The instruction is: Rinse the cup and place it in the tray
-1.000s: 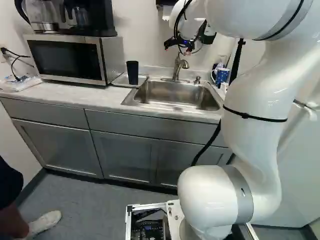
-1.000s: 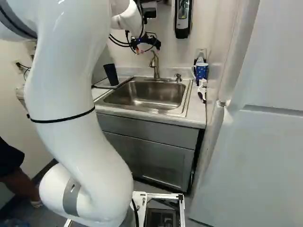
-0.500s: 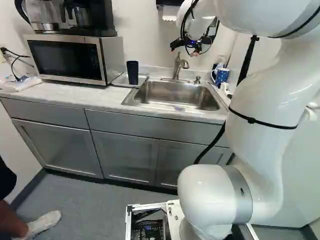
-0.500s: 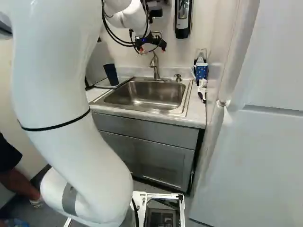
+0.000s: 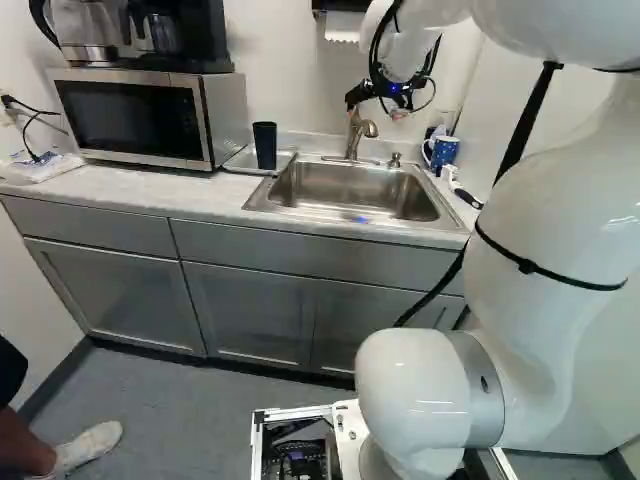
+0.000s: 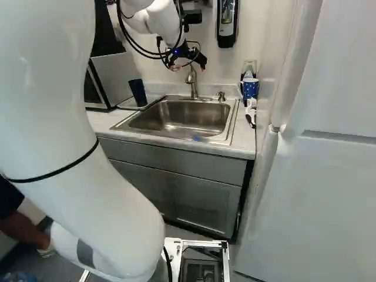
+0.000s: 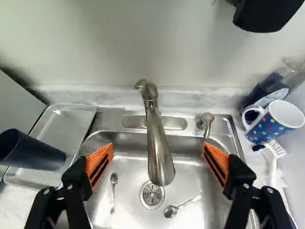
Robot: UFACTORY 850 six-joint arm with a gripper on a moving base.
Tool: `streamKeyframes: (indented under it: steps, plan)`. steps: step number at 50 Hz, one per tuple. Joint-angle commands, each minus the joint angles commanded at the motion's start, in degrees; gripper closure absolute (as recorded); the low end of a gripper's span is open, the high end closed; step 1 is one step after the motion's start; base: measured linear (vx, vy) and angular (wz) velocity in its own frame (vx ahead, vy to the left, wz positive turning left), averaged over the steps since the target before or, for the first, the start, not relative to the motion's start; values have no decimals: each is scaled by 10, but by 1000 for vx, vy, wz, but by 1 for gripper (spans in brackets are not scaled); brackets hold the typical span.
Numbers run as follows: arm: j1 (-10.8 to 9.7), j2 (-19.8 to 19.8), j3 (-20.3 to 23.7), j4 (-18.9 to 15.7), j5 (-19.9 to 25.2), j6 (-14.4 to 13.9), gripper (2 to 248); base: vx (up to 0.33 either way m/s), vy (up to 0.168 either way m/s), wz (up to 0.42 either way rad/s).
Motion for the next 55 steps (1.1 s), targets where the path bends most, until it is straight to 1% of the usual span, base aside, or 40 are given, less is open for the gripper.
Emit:
streamKeyframes:
  steps: [10,37,44,55]
  plan:
    - [-3,30,30,0,-39,0,3,0,0,0]
    - [-11,116,111,0,-163,0,3,0,0,0]
    - [-13,138,130,0,-173,0,3,0,0,0]
    - [-13,139,131,0,-173,0,3,0,0,0]
